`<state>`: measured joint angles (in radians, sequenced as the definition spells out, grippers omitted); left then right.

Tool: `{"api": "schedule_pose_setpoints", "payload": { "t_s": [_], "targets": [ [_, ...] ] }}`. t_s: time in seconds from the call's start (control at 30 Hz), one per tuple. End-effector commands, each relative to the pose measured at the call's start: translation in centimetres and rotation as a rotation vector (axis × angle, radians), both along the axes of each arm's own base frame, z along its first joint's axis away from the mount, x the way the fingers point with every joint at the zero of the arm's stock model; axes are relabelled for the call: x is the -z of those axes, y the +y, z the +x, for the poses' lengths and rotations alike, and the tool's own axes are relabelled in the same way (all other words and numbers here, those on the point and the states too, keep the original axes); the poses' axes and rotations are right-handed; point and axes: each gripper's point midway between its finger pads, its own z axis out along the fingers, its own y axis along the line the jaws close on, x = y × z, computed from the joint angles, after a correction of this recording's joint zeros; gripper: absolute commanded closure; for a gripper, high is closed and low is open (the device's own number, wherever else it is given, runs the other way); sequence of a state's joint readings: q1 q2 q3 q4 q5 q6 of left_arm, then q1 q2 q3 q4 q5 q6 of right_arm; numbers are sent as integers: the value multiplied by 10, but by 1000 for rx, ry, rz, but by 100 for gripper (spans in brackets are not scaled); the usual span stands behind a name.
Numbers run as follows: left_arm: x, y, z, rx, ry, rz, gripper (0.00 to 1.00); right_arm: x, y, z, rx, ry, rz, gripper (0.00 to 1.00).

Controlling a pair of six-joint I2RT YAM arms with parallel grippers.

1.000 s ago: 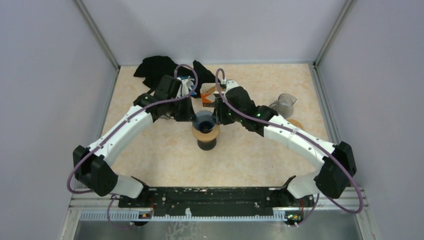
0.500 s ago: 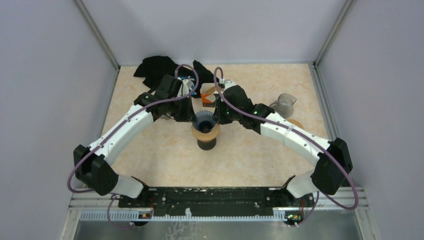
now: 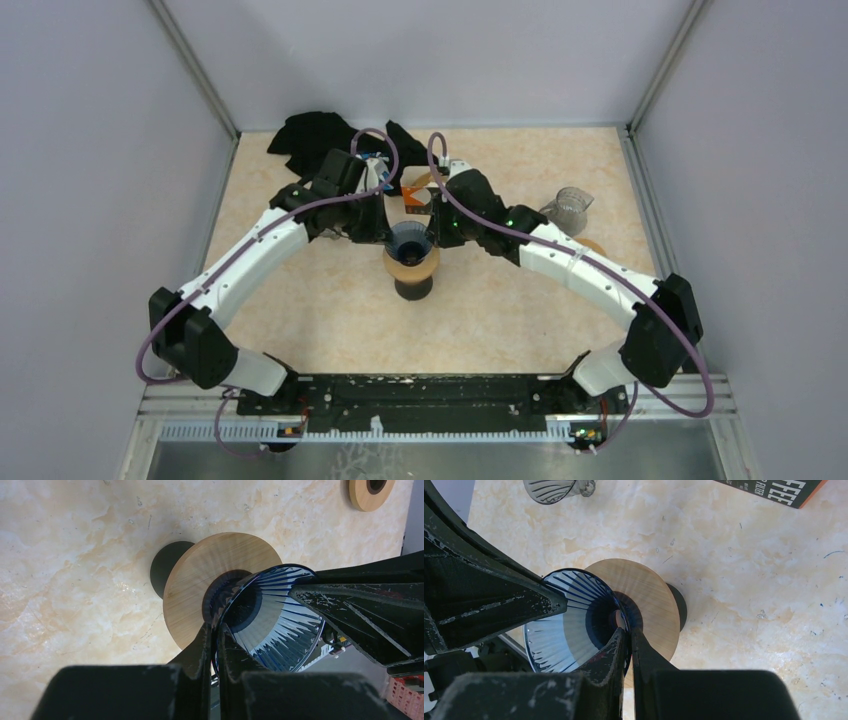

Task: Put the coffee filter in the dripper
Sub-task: Place the coffee dripper in the dripper holder.

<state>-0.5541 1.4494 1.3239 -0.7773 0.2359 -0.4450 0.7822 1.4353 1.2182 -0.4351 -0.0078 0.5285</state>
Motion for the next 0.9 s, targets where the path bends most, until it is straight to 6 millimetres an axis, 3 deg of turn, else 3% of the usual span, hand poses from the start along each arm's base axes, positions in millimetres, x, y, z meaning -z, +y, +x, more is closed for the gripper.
{"api": "schedule_pose_setpoints", "payload": {
  "t_s": [0.0,0.37,0.57,0.7,0.87],
  "targets": [
    [28,2,-13,33,68,71,100,28,-3,-6,-24,52,-48,100],
    [53,5,-24,29,111,107,100,54,-8,-11,-26,89,-87,100],
    [37,6,-16,12,51,103,100,24,-6,-9,-30,37,-35,100],
    [19,8,-4,-15,-16,104,97,-1,-3,-8,-35,3,-2,94],
    [-5,12,10,-61,-91,105,84,-28,-4,-5,-24,-44,33,80]
  ]
}}
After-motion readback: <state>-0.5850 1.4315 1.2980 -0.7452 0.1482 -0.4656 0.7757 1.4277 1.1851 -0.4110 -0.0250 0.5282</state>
